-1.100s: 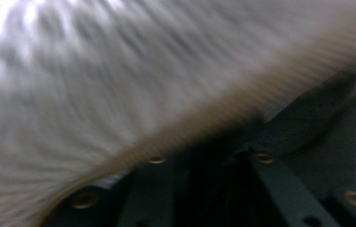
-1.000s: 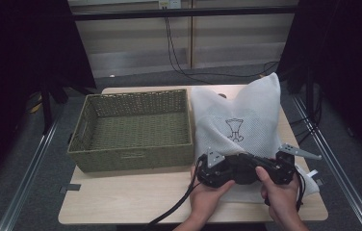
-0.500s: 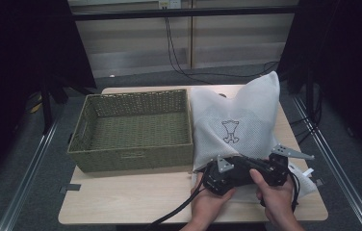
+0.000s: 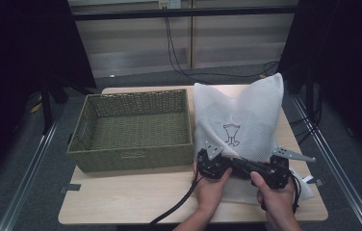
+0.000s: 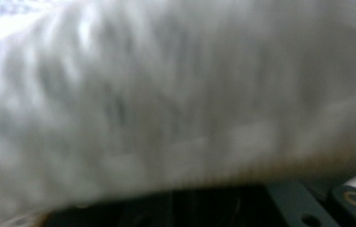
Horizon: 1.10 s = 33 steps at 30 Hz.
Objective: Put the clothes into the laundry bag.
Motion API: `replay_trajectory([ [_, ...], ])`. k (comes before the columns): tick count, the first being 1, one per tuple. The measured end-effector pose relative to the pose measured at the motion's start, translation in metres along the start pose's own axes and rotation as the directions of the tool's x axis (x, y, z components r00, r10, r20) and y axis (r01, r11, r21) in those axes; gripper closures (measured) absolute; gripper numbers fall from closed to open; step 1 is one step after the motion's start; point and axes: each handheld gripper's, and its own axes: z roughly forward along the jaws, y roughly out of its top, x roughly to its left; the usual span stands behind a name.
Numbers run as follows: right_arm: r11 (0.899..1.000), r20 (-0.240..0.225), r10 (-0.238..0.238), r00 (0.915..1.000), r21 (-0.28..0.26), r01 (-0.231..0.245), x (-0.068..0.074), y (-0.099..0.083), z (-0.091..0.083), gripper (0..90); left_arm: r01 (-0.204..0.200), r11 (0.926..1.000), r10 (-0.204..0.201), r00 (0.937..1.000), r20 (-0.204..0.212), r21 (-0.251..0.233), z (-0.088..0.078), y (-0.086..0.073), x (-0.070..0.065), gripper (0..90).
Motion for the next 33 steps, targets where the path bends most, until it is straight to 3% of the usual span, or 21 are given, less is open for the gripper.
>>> replay_trajectory([
  [2, 1.000, 0.026, 0.009, 0.9996, 0.022, -0.009, -0.011, -0.001, 0.001, 89.0, -0.018, 0.9995, 0.016, 0.9987, 0.049, 0.027, -0.008, -0.001, 0.000, 62.5],
  [3, 0.999, 0.035, 0.028, 0.9990, 0.036, -0.030, -0.017, -0.001, 0.002, 89.0, -0.042, 0.9985, 0.040, 0.9978, 0.054, 0.036, -0.013, -0.003, -0.001, 55.3],
  [5, 0.993, 0.039, 0.057, 0.9976, 0.098, -0.060, -0.026, -0.004, 0.007, 89.0, -0.112, 0.9914, 0.107, 0.9917, 0.070, 0.068, -0.027, -0.006, 0.000, 45.1],
  [7, 0.983, 0.077, 0.043, 0.9961, 0.173, -0.056, -0.035, -0.011, 0.016, 88.9, -0.143, 0.9865, 0.137, 0.9874, 0.079, 0.079, -0.042, -0.009, 0.004, 39.3],
  [10, 0.967, 0.128, -0.022, 0.9915, 0.253, -0.012, -0.040, -0.015, 0.024, 88.9, -0.170, 0.9824, 0.163, 0.9829, 0.086, 0.078, -0.064, -0.014, 0.013, 33.9],
  [12, 0.951, 0.171, -0.088, 0.9814, 0.306, 0.032, -0.043, -0.018, 0.030, 88.8, -0.194, 0.9780, 0.191, 0.9804, 0.050, 0.077, -0.080, -0.019, 0.022, 32.1],
  [13, 0.943, 0.189, -0.114, 0.9753, 0.330, 0.047, -0.046, -0.021, 0.034, 88.9, -0.194, 0.9780, 0.193, 0.9808, 0.030, 0.076, -0.086, -0.022, 0.028, 32.1],
  [17, 0.938, 0.183, -0.096, 0.9784, 0.347, 0.027, -0.054, -0.022, 0.038, 88.9, -0.164, 0.9804, 0.173, 0.9824, -0.071, 0.109, -0.099, -0.033, 0.051, 32.9],
  [19, 0.936, 0.182, -0.107, 0.9775, 0.351, 0.037, -0.054, -0.022, 0.039, 88.9, -0.106, 0.9879, 0.114, 0.9915, -0.063, 0.113, -0.097, -0.038, 0.059, 33.9],
  [21, 0.933, 0.177, -0.122, 0.9767, 0.356, 0.052, -0.053, -0.021, 0.039, 88.9, -0.070, 0.9790, 0.080, 0.9958, -0.045, 0.192, -0.088, -0.039, 0.061, 34.6],
  [23, 0.931, 0.169, -0.140, 0.9755, 0.357, 0.072, -0.053, -0.020, 0.037, 88.9, -0.094, 0.9643, 0.107, 0.9935, -0.038, 0.248, -0.085, -0.036, 0.061, 34.4],
  [24, 0.929, 0.165, -0.154, 0.9741, 0.360, 0.086, -0.052, -0.020, 0.036, 88.9, -0.085, 0.9666, 0.099, 0.9940, -0.047, 0.242, -0.084, -0.036, 0.060, 37.9],
  [25, 0.929, 0.160, -0.153, 0.9752, 0.359, 0.087, -0.051, -0.019, 0.035, 88.8, -0.096, 0.9635, 0.109, 0.9933, -0.038, 0.250, -0.085, -0.036, 0.062, 48.9],
  [27, 0.927, 0.151, -0.152, 0.9768, 0.365, 0.088, -0.051, -0.020, 0.035, 88.8, -0.098, 0.9640, 0.099, 0.9950, 0.008, 0.247, -0.084, -0.037, 0.062, 70.7],
  [28, 0.926, 0.150, -0.155, 0.9765, 0.366, 0.090, -0.052, -0.020, 0.036, 88.8, -0.134, 0.9539, 0.132, 0.9909, 0.027, 0.268, -0.084, -0.036, 0.062, 76.4],
  [29, 0.925, 0.156, -0.152, 0.9759, 0.371, 0.085, -0.052, -0.021, 0.038, 88.9, -0.146, 0.9520, 0.142, 0.9892, 0.037, 0.269, -0.083, -0.037, 0.060, 82.0],
  [31, 0.921, 0.170, -0.150, 0.9740, 0.382, 0.076, -0.052, -0.023, 0.044, 89.0, -0.186, 0.9433, 0.178, 0.9826, 0.053, 0.275, -0.082, -0.037, 0.057, 85.6],
  [32, 0.921, 0.182, -0.138, 0.9736, 0.384, 0.058, -0.053, -0.023, 0.047, 89.0, -0.199, 0.9424, 0.190, 0.9800, 0.060, 0.269, -0.082, -0.038, 0.055, 86.9],
  [33, 0.922, 0.195, -0.124, 0.9730, 0.384, 0.041, -0.055, -0.022, 0.050, 89.1, -0.221, 0.9341, 0.210, 0.9752, 0.069, 0.280, -0.083, -0.038, 0.055, 87.6],
])
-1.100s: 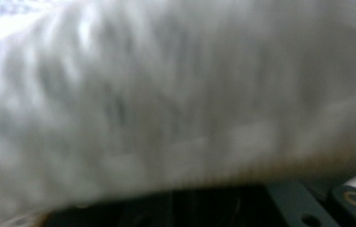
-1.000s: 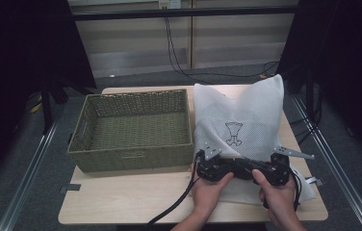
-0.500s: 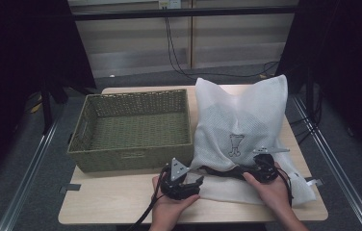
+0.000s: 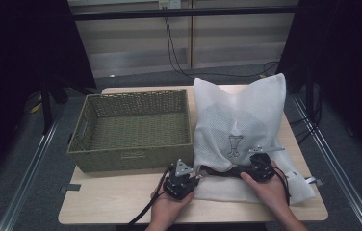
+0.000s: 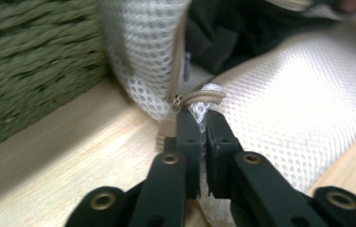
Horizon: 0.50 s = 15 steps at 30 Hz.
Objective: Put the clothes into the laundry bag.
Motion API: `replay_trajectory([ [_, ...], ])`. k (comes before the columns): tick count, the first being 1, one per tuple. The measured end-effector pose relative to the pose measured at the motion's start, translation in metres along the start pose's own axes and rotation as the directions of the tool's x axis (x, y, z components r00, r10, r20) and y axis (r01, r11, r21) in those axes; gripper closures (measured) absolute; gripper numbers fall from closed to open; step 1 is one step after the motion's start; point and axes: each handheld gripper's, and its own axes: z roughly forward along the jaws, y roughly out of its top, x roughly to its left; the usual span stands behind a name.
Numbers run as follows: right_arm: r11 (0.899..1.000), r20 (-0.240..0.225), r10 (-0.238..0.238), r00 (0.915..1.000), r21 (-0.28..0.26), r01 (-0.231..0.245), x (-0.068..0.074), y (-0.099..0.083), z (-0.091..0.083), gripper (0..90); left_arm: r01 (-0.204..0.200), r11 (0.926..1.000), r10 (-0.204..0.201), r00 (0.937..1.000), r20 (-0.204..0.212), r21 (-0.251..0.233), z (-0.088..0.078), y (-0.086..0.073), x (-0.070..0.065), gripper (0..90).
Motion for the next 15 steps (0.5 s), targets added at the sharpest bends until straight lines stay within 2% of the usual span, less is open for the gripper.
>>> replay_trajectory([
  [1, 1.000, 0.019, 0.001, 0.9998, 0.001, -0.001, 0.000, 0.003, 0.003, 89.1, -0.024, 0.9997, 0.024, 0.9997, 0.007, 0.006, -0.001, 0.000, 0.001, 88.0],
  [3, 1.000, 0.072, 0.001, 0.9974, -0.001, -0.001, -0.002, 0.013, 0.007, 89.2, -0.016, 0.9999, 0.016, 0.9986, 0.051, 0.003, -0.001, -0.002, 0.005, 88.7],
  [4, 1.000, 0.111, -0.004, 0.9938, -0.003, 0.004, -0.005, 0.018, 0.009, 89.2, 0.009, 1.0000, -0.009, 0.9964, 0.084, -0.002, -0.001, -0.003, 0.008, 89.0],
  [5, 1.000, 0.173, 0.003, 0.9849, -0.026, 0.002, -0.012, 0.028, 0.011, 89.2, 0.031, 0.9995, -0.031, 0.9944, 0.101, -0.003, -0.002, -0.003, 0.010, 89.2],
  [7, 0.996, 0.266, 0.048, 0.9628, -0.083, -0.027, -0.030, 0.040, 0.017, 89.2, 0.035, 0.9994, -0.034, 0.9934, 0.109, -0.007, -0.001, -0.003, 0.010, 89.3],
  [8, 0.995, 0.261, 0.059, 0.9635, -0.096, -0.035, -0.038, 0.042, 0.021, 89.1, 0.028, 0.9995, -0.027, 0.9946, 0.100, -0.011, 0.000, -0.003, 0.008, 89.3],
  [9, 0.992, 0.231, 0.075, 0.9700, -0.119, -0.048, -0.044, 0.043, 0.027, 89.1, 0.020, 0.9998, -0.019, 0.9962, 0.085, -0.009, 0.001, -0.002, 0.008, 89.1],
  [10, 0.991, 0.229, 0.064, 0.9712, -0.129, -0.035, -0.044, 0.043, 0.030, 89.1, 0.013, 0.9999, -0.013, 0.9964, 0.084, -0.006, 0.001, -0.001, 0.008, 89.0],
  [11, 0.992, 0.229, 0.055, 0.9720, -0.126, -0.026, -0.043, 0.043, 0.030, 89.0, 0.028, 0.9995, -0.027, 0.9956, 0.089, -0.012, 0.002, -0.002, 0.008, 88.8],
  [13, 0.991, 0.193, 0.059, 0.9794, -0.131, -0.033, -0.039, 0.040, 0.023, 88.9, 0.050, 0.9986, -0.048, 0.9931, 0.107, -0.015, 0.002, -0.002, 0.011, 88.1],
  [15, 0.982, 0.141, 0.048, 0.9889, -0.186, -0.021, -0.032, 0.030, 0.005, 88.7, 0.077, 0.9969, -0.074, 0.9892, 0.127, -0.015, 0.002, -0.002, 0.014, 87.5],
])
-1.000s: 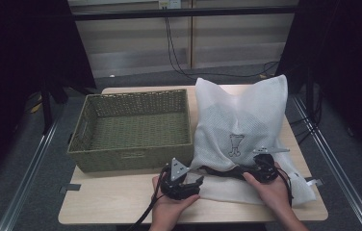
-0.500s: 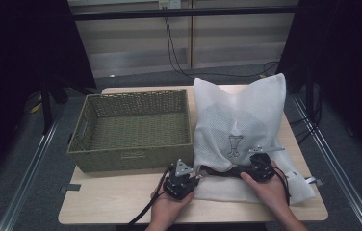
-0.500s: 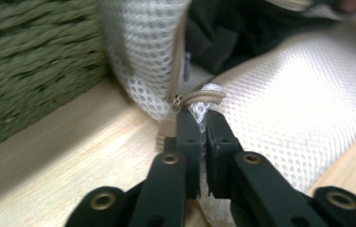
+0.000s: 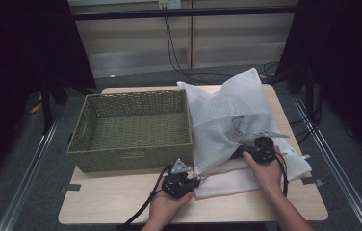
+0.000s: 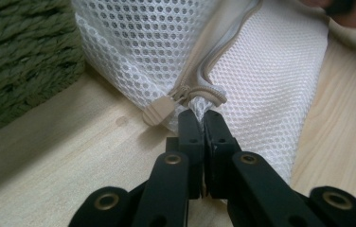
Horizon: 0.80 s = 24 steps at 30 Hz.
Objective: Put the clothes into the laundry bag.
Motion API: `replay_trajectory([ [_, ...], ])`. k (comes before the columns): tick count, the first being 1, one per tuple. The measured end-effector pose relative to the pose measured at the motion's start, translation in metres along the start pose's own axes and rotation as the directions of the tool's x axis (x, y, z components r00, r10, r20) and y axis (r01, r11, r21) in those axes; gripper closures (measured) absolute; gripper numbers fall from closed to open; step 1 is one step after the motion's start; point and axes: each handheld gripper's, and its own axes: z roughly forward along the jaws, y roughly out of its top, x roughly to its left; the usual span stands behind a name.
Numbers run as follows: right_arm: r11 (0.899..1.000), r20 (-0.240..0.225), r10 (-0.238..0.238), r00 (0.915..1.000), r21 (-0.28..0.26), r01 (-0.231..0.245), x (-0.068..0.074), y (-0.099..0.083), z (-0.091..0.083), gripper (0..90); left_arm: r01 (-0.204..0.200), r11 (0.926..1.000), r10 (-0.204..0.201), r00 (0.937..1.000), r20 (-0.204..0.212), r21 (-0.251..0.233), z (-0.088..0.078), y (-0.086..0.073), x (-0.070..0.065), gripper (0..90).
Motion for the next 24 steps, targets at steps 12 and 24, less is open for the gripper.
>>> replay_trajectory([
  [12, 0.963, -0.084, -0.140, 0.9866, 0.220, 0.155, 0.030, -0.025, -0.002, 88.8, -0.021, 0.9995, 0.021, 0.9998, 0.004, 0.023, -0.002, 0.000, -0.002, 88.6],
  [24, 0.989, 0.084, -0.084, 0.9929, 0.127, 0.073, -0.001, 0.025, 0.057, 89.0, 0.009, 0.9999, -0.009, 0.9996, -0.025, 0.007, -0.001, 0.003, 0.005, 88.7],
])
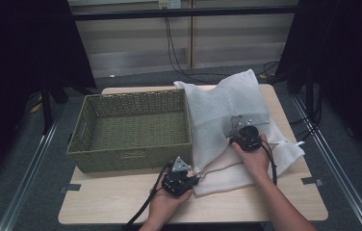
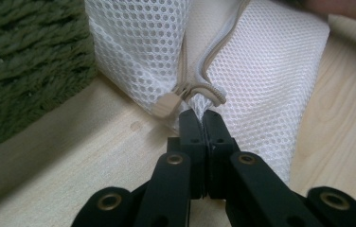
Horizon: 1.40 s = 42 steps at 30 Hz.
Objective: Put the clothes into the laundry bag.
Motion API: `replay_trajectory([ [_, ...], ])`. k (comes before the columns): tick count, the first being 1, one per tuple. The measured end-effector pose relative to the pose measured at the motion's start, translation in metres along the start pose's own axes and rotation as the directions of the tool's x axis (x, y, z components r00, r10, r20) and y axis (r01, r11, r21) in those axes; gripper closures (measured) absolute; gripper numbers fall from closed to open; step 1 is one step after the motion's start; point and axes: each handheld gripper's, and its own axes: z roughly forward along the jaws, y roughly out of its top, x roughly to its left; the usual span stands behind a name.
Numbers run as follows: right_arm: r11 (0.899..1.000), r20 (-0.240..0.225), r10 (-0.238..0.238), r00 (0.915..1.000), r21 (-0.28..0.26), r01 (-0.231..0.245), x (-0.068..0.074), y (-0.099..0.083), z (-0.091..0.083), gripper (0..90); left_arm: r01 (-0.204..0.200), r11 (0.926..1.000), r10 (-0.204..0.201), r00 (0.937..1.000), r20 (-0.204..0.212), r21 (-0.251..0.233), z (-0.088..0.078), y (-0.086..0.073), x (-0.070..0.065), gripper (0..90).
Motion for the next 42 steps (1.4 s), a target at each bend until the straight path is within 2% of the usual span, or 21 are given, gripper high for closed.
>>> replay_trajectory([
  [3, 1.000, -0.099, -0.013, 0.9950, 0.022, 0.015, 0.009, -0.019, -0.026, 88.9, 0.054, 0.9985, -0.054, 0.9983, 0.023, -0.007, -0.002, -0.001, 0.006, 88.1],
  [5, 0.998, -0.128, -0.031, 0.9913, 0.046, 0.038, 0.014, -0.037, -0.045, 88.9, 0.059, 0.9982, -0.059, 0.9980, 0.023, -0.006, -0.001, -0.001, 0.006, 87.7],
  [8, 0.992, -0.221, -0.020, 0.9751, 0.117, 0.047, 0.019, -0.057, -0.070, 88.9, 0.057, 0.9984, -0.057, 0.9977, 0.037, 0.005, -0.001, 0.000, 0.007, 87.4],
  [11, 0.979, -0.160, -0.102, 0.9819, 0.159, 0.128, 0.025, -0.060, -0.074, 88.9, 0.040, 0.9991, -0.040, 0.9977, 0.054, 0.015, -0.002, 0.000, 0.006, 87.7],
  [12, 0.982, -0.143, -0.108, 0.9839, 0.137, 0.127, 0.021, -0.059, -0.071, 88.9, 0.037, 0.9993, -0.037, 0.9981, 0.049, 0.012, -0.002, 0.000, 0.005, 87.9],
  [14, 0.992, -0.112, -0.061, 0.9918, 0.100, 0.072, 0.009, -0.055, -0.064, 88.9, 0.013, 0.9998, -0.014, 0.9993, 0.034, 0.013, -0.002, 0.000, 0.004, 88.1],
  [15, 0.995, -0.047, -0.060, 0.9971, 0.074, 0.063, 0.002, -0.051, -0.061, 88.8, 0.019, 0.9998, -0.019, 0.9994, 0.029, 0.005, -0.002, 0.000, 0.003, 88.1],
  [16, 0.996, -0.021, -0.062, 0.9978, 0.056, 0.063, -0.002, -0.050, -0.059, 88.6, 0.012, 0.9999, -0.012, 0.9997, 0.021, 0.006, -0.001, 0.000, 0.003, 88.1],
  [18, 0.997, -0.064, -0.059, 0.9962, 0.045, 0.062, -0.004, -0.051, -0.060, 82.6, 0.011, 0.9999, -0.011, 0.9998, 0.019, 0.001, -0.002, 0.000, 0.003, 87.1],
  [20, 0.992, -0.151, -0.111, 0.9823, 0.043, 0.119, -0.005, -0.054, -0.069, 63.2, 0.022, 0.9998, -0.021, 0.9992, 0.033, -0.005, -0.005, -0.002, 0.006, 81.4],
  [22, 0.989, -0.190, -0.150, 0.9703, -0.013, 0.150, -0.013, -0.059, -0.094, 54.2, 0.045, 0.9981, -0.043, 0.9977, 0.052, -0.042, -0.008, -0.003, 0.008, 71.5],
  [23, 0.989, -0.198, -0.147, 0.9692, -0.037, 0.143, -0.018, -0.059, -0.103, 53.0, 0.049, 0.9964, -0.045, 0.9971, 0.061, -0.069, -0.012, -0.004, 0.010, 67.0],
  [26, 0.985, -0.212, -0.074, 0.9746, -0.168, 0.038, -0.055, -0.062, -0.141, 49.8, 0.050, 0.9933, -0.048, 0.9987, 0.015, -0.104, -0.018, -0.003, 0.013, 56.5],
  [28, 0.968, -0.090, 0.008, 0.9960, -0.247, -0.030, -0.079, -0.067, -0.154, 49.8, 0.085, 0.9858, -0.083, 0.9964, 0.019, -0.145, -0.023, -0.002, 0.018, 53.3],
  [29, 0.965, -0.003, 0.059, 0.9982, -0.257, -0.058, -0.090, -0.069, -0.155, 49.3, 0.114, 0.9798, -0.112, 0.9935, 0.021, -0.164, -0.024, -0.001, 0.020, 53.3],
  [31, 0.976, 0.176, 0.106, 0.9788, -0.208, -0.068, -0.107, -0.073, -0.147, 47.2, 0.156, 0.9689, -0.154, 0.9878, 0.022, -0.193, -0.024, 0.000, 0.023, 53.1],
  [32, 0.980, 0.214, 0.108, 0.9709, -0.188, -0.067, -0.112, -0.074, -0.142, 46.3, 0.167, 0.9659, -0.166, 0.9858, 0.021, -0.198, -0.023, 0.001, 0.025, 53.3],
  [33, 0.983, 0.231, 0.114, 0.9664, -0.169, -0.076, -0.118, -0.077, -0.136, 45.7, 0.183, 0.9626, -0.182, 0.9830, 0.023, -0.199, -0.021, 0.002, 0.026, 53.7],
  [36, 0.987, 0.200, 0.152, 0.9678, -0.088, -0.137, -0.128, -0.082, -0.118, 44.6, 0.212, 0.9605, -0.216, 0.9763, -0.003, -0.180, -0.012, 0.003, 0.023, 59.4],
  [40, 0.987, 0.186, 0.159, 0.9698, -0.066, -0.149, -0.124, -0.084, -0.118, 49.6, 0.166, 0.9787, -0.168, 0.9858, -0.008, -0.121, 0.005, 0.010, 0.007, 54.6],
  [42, 0.988, 0.157, 0.153, 0.9758, -0.062, -0.145, -0.120, -0.087, -0.119, 63.1, 0.165, 0.9839, -0.165, 0.9862, -0.005, -0.070, 0.013, 0.012, 0.002, 53.2],
])
